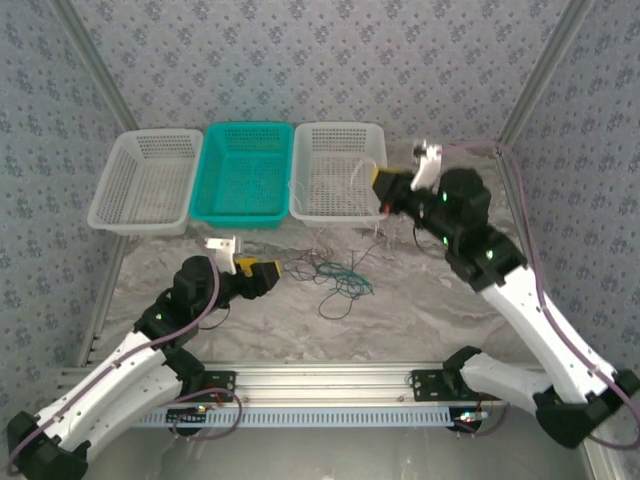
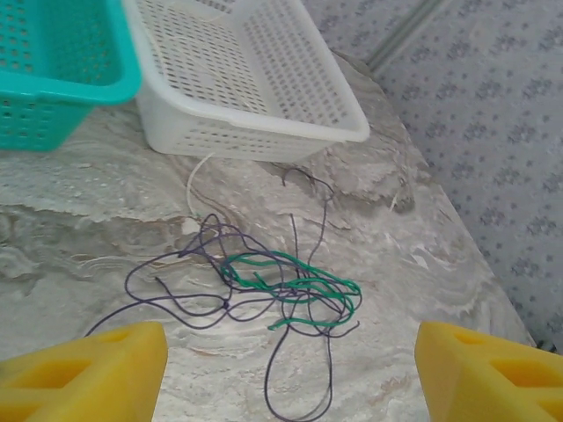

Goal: Untangle the cables

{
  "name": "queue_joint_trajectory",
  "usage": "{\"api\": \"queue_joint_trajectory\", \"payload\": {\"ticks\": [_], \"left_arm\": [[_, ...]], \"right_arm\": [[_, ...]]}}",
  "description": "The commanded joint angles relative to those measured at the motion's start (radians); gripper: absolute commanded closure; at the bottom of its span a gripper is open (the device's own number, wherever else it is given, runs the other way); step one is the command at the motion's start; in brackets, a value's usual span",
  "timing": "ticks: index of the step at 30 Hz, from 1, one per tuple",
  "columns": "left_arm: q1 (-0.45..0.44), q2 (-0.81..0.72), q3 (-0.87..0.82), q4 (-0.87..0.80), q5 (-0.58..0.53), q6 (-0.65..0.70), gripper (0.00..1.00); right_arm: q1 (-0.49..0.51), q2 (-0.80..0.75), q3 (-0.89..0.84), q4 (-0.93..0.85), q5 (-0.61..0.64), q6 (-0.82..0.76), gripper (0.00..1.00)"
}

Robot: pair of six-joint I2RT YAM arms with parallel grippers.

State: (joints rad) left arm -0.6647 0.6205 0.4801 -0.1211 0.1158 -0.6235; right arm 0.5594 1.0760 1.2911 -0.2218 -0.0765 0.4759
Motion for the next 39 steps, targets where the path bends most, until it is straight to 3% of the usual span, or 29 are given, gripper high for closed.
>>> {"api": "queue_joint_trajectory", "payload": {"ticks": [1, 7, 15, 16, 18, 20, 21, 26, 29, 32, 39], "left_arm": [[-0.02, 0.008, 0.045, 0.031, 0.045, 0.039, 0.25], [-0.034, -0.007, 0.048, -0.027, 0.035, 0.044, 0.24], [-0.036, -0.052, 0.047, -0.097, 0.002, 0.053, 0.23], [-0.036, -0.059, 0.048, -0.103, -0.003, 0.054, 0.23], [-0.036, -0.074, 0.047, -0.115, -0.011, 0.049, 0.23], [-0.036, -0.086, 0.05, -0.133, -0.021, 0.045, 0.23], [-0.035, -0.091, 0.051, -0.143, -0.026, 0.044, 0.23], [-0.035, -0.102, 0.049, -0.188, -0.07, 0.022, 0.23], [-0.035, -0.093, 0.041, -0.226, -0.142, -0.001, 0.22], [-0.035, -0.081, 0.024, -0.246, -0.205, -0.03, 0.21], [-0.033, -0.052, -0.038, -0.175, -0.256, -0.058, 0.2]], "right_arm": [[-0.032, 0.139, 0.205, -0.015, -0.017, -0.128, 1.0], [-0.13, 0.438, 0.46, 0.039, -0.072, -0.091, 1.0], [-0.179, 0.738, 0.514, 0.06, -0.121, -0.055, 0.99], [-0.181, 0.772, 0.52, 0.045, -0.14, -0.053, 0.93], [-0.182, 0.839, 0.555, -0.039, -0.17, -0.043, 0.62], [-0.177, 0.874, 0.601, -0.162, -0.103, -0.03, 0.4], [-0.17, 0.872, 0.611, -0.207, -0.049, -0.026, 0.34], [-0.155, 0.726, 0.534, -0.214, 0.006, -0.072, 0.28], [-0.148, 0.591, 0.445, -0.208, -0.047, -0.108, 0.28], [-0.117, 0.408, 0.236, -0.157, -0.061, -0.131, 0.28], [0.028, -0.024, -0.323, -0.092, 0.129, -0.096, 0.28]]}}
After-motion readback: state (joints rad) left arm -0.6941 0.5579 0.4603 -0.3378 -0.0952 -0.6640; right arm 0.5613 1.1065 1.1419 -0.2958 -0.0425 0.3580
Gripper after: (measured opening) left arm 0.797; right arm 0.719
